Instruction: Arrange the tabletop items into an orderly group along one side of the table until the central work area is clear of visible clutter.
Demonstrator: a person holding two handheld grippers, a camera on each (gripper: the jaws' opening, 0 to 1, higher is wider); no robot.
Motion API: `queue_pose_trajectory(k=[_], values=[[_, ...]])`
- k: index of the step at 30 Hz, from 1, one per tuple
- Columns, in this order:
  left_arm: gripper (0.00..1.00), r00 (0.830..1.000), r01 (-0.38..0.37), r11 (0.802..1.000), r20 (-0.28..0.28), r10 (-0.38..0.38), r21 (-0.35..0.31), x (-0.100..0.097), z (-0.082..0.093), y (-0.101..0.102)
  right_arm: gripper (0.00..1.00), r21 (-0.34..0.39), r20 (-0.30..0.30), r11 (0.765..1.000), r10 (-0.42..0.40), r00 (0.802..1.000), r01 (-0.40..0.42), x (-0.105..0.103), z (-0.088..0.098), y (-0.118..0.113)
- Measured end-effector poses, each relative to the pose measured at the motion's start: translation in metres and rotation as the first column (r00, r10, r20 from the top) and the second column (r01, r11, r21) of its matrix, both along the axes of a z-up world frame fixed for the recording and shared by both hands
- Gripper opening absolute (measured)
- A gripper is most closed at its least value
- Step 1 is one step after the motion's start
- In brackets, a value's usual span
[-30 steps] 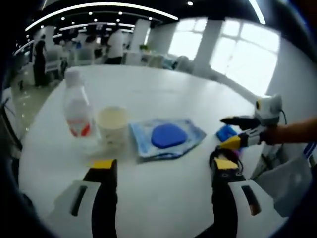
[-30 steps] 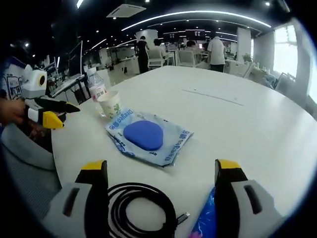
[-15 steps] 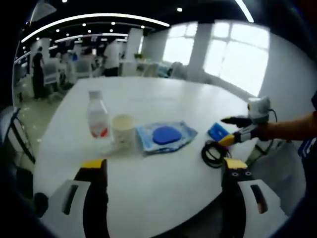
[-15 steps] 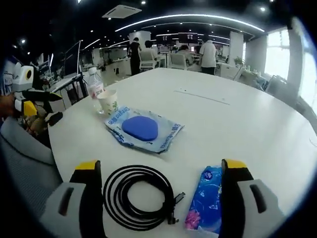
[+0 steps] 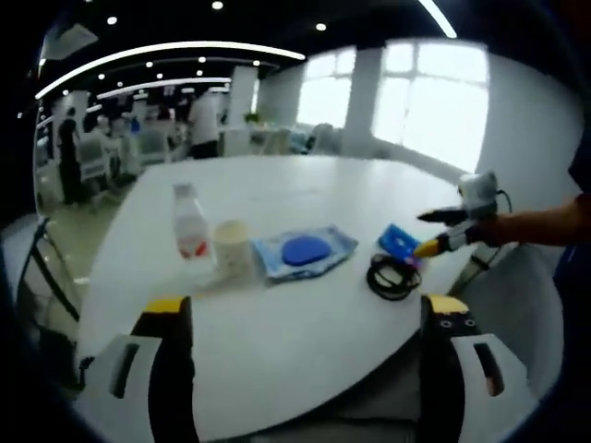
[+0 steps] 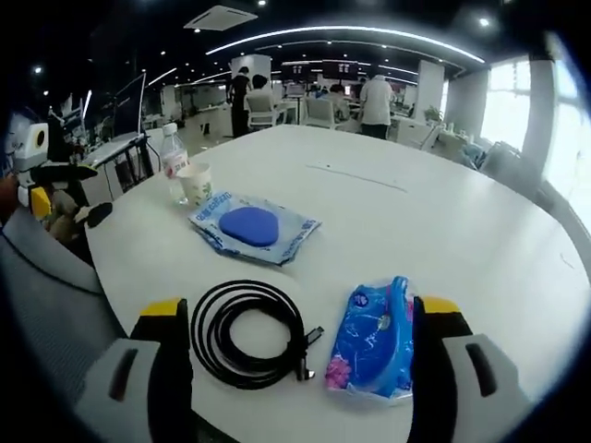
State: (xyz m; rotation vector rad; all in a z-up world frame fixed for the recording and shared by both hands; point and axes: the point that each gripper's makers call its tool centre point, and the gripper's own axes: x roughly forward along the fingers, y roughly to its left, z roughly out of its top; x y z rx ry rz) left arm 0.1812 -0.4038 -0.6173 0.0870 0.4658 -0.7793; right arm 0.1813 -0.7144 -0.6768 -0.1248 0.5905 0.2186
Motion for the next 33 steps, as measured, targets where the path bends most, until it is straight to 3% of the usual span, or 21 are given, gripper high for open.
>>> queue_pose_trajectory(k=[5,7,10,12,17,23,33], values=[[1.0,0.996,0.062,0.998,0.063,-0.062,-0.005,-0.008,0.0,-0.011,1.0,0.016,0.013,0.998,-0.06,0.998,0.06,-0.013,0.005,-0.009],[1.0,0.996,0.064,0.998,0.057,-0.065,0.017,-0.009,-0.004,-0.009,1.0,0.013,0.015,0.998,-0.067,0.998,0.067,-0.016,0.006,-0.01],[1.0,0.997,0.06,0.998,0.048,-0.06,-0.007,-0.007,-0.003,-0.009,1.0,-0.021,0.033,0.997,-0.071,0.997,0.072,-0.02,0.013,-0.012],[1.0,0.997,0.066,0.997,0.043,-0.068,0.034,-0.008,-0.01,-0.007,1.0,-0.022,0.031,0.998,-0.065,0.997,0.065,-0.025,0.015,-0.01],[1.0,0.996,0.069,0.997,0.062,-0.072,0.041,-0.007,-0.008,-0.007,1.0,-0.028,0.032,0.998,-0.06,0.998,0.061,-0.033,0.018,-0.008],[1.0,0.997,0.046,0.998,0.052,-0.048,0.043,-0.003,-0.011,-0.002,1.0,-0.01,0.022,0.999,-0.044,0.999,0.044,-0.034,0.015,-0.002],[0.99,0.997,0.028,0.998,0.073,-0.031,0.047,-0.001,-0.008,0.001,1.0,-0.043,-0.013,0.999,0.002,1.0,-0.003,-0.037,0.007,0.006]])
